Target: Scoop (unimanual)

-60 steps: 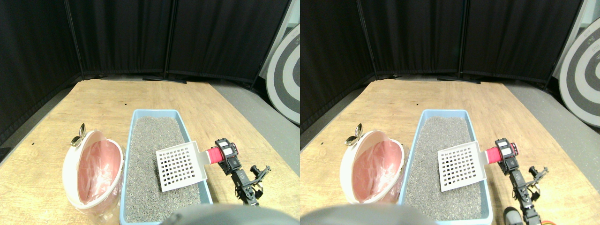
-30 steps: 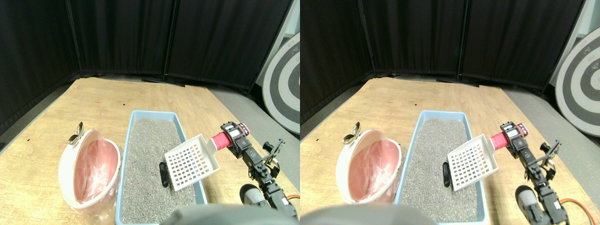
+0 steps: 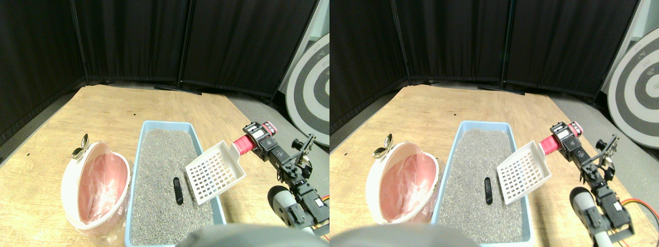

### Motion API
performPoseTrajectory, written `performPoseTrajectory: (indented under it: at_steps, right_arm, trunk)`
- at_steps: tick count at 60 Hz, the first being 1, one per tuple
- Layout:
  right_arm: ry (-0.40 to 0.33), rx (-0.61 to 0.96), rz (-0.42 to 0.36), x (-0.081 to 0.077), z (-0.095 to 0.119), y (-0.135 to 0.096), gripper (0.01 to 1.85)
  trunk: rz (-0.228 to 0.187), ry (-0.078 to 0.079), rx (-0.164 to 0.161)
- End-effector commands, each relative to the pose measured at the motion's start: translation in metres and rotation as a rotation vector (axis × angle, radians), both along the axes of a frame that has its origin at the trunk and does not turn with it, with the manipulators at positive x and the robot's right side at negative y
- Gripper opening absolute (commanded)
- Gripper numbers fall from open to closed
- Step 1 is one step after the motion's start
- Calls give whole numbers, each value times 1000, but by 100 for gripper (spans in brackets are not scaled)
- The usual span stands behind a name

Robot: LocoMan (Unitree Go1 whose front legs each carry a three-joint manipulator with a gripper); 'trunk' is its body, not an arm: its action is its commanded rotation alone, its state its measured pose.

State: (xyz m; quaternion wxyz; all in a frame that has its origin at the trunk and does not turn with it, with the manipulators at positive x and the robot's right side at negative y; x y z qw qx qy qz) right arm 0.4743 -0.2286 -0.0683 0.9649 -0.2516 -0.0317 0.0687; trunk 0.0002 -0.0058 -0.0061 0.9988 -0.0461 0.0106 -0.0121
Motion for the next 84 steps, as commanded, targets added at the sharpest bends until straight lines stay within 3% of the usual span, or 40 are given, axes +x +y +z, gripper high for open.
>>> performPoseTrajectory:
  at_steps: [1, 7, 18, 49, 59, 73, 84]
  right_arm:
    - [-60, 5, 52, 2, 13, 6, 6]
    - [-63, -18, 61, 4, 12, 7, 6]
    - [-50, -59, 65, 9, 7, 9, 6]
    - [-35, -156, 64, 16, 0, 27, 6]
    - [-31, -206, 121, 14, -9, 38, 6]
    - [3, -233, 225, 0, -37, 65, 6]
    - [97, -189, 266, -6, -68, 88, 6]
  trunk:
    - [-4, -10, -25]
    - [-12, -10, -29]
    - [-8, 3, -43]
    - [15, 8, -87]
    - [27, 20, -107]
    - [73, 41, -170]
    - [110, 56, -207]
